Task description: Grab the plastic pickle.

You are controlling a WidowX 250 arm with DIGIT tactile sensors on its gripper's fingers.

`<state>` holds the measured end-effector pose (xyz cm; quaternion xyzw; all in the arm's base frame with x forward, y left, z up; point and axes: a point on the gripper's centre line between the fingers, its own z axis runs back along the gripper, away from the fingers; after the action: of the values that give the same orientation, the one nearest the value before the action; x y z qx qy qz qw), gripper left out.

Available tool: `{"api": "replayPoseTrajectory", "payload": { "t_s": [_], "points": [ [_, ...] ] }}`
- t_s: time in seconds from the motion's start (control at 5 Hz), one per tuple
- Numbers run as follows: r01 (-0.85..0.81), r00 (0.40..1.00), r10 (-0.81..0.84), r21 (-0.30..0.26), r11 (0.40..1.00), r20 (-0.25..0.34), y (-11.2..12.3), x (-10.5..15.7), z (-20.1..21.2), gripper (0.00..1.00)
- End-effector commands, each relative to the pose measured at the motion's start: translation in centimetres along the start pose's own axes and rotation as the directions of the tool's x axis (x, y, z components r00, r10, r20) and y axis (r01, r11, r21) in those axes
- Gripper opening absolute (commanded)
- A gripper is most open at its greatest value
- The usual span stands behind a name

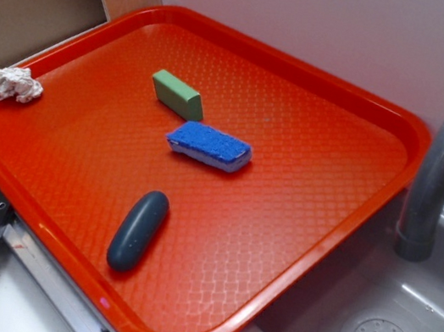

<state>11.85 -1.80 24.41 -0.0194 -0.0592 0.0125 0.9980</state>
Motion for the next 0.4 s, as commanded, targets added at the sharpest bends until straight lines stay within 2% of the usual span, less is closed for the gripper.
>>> {"api": "replayPoseTrajectory", "payload": {
  "t_s": [0.0,0.2],
  "points": [
    [0.000,1.000,0.000,0.000,1.000,0.000,0.0,0.0,0.0,1.00],
    [-0.087,0.995,0.091,-0.071,0.994,0.051,-2.7,-0.4,-0.5,1.00]
  ]
}}
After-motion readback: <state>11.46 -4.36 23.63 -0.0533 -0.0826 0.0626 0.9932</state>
